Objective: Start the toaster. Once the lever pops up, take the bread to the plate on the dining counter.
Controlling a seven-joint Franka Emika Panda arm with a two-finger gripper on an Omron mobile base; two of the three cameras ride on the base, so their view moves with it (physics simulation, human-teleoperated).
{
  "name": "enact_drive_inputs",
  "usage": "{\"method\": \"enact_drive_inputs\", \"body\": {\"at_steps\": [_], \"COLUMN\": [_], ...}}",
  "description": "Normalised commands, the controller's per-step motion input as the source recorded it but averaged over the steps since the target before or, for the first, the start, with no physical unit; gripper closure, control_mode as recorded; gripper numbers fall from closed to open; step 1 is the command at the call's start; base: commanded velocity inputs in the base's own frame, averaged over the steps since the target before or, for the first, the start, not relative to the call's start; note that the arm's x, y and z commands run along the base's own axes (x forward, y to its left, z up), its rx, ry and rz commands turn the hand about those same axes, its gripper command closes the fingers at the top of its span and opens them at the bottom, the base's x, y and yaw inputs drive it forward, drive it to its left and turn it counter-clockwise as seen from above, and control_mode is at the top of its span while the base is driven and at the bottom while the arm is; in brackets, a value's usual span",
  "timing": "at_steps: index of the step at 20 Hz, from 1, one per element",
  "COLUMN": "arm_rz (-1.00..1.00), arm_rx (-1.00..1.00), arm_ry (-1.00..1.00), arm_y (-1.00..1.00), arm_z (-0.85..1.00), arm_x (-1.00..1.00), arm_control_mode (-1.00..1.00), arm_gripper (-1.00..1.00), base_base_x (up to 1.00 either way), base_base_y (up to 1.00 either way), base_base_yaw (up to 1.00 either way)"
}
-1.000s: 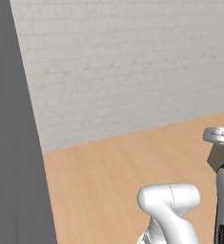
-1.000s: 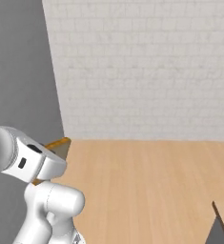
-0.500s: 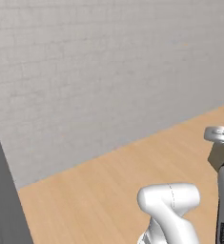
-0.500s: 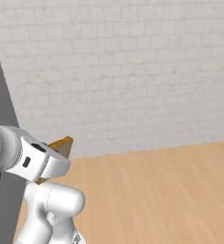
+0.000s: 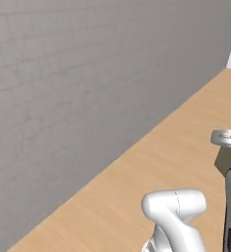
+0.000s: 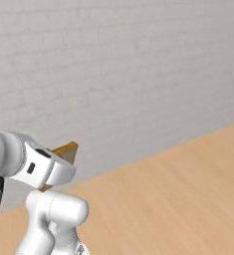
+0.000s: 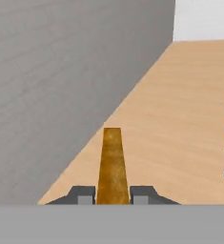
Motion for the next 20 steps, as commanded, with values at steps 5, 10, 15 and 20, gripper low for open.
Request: {"method": "enact_drive_inputs", "body": {"at_steps": [5,10,15,20], "arm_rz": [0.0,0.0,0.0,0.0], "arm_rx": [0.0,0.0,0.0,0.0], "arm_ry": [0.0,0.0,0.0,0.0], "arm_y": [0.0,0.0,0.0,0.0], "arm_z": [0.0,0.0,0.0,0.0], "arm_x": [0.0,0.0,0.0,0.0], "arm_control_mode": [1.0,1.0,1.0,1.0], "arm_gripper": [1.0,1.0,1.0,1.0], "base_base_x": [0.93,0.81,0.81,0.9], "base_base_y": [0.44,0.66,0.67,0.62], "base_base_yaw": [-0.73,-0.78,-0.76,-0.72]}}
